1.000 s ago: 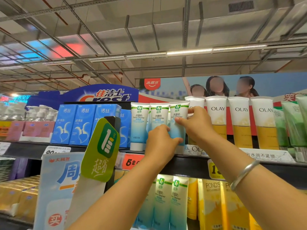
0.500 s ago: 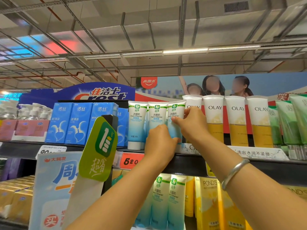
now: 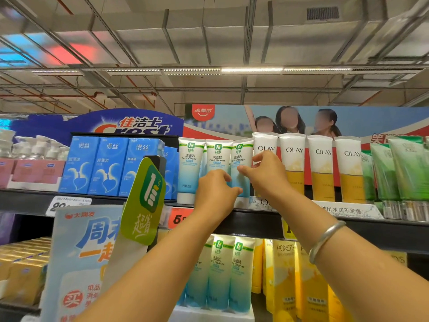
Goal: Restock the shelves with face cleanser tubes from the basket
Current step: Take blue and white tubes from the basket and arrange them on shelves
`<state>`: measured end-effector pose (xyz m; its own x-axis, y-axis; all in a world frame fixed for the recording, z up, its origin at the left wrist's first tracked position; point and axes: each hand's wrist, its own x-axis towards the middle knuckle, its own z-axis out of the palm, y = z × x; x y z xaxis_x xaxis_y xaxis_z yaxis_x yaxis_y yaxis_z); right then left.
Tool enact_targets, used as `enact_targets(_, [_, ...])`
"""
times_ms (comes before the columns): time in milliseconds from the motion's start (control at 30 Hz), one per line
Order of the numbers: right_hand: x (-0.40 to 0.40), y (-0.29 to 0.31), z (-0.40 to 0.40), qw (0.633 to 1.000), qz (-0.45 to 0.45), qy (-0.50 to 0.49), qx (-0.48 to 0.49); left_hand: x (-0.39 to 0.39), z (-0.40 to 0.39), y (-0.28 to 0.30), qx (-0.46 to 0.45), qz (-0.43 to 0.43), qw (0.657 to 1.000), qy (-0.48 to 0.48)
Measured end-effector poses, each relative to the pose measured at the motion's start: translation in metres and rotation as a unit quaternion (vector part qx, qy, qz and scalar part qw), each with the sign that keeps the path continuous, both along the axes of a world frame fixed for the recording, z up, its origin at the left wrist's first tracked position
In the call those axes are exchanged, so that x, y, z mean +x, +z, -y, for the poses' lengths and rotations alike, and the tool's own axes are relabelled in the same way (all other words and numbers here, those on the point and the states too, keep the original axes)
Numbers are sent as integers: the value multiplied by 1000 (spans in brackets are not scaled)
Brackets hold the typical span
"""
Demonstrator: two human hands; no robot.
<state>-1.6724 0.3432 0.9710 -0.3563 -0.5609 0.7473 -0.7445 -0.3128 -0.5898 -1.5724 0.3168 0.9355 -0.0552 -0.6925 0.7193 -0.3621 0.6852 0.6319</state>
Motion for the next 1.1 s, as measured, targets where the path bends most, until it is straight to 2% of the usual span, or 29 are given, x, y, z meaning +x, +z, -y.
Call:
enact_targets(100, [6, -3, -3, 999, -22, -25, 29, 1, 1, -1, -10, 8, 1000, 8])
enact_targets(300, [18, -11, 0, 994, -53, -85, 54, 12, 2, 2, -78, 22, 991, 103])
enact_targets(600, [26, -23, 6, 992, -46, -114, 41, 11, 12, 0, 11, 61, 989, 133])
enact_targets(1100, [24, -22, 11, 992, -52, -110, 34, 13, 18, -3, -4, 70, 988, 137])
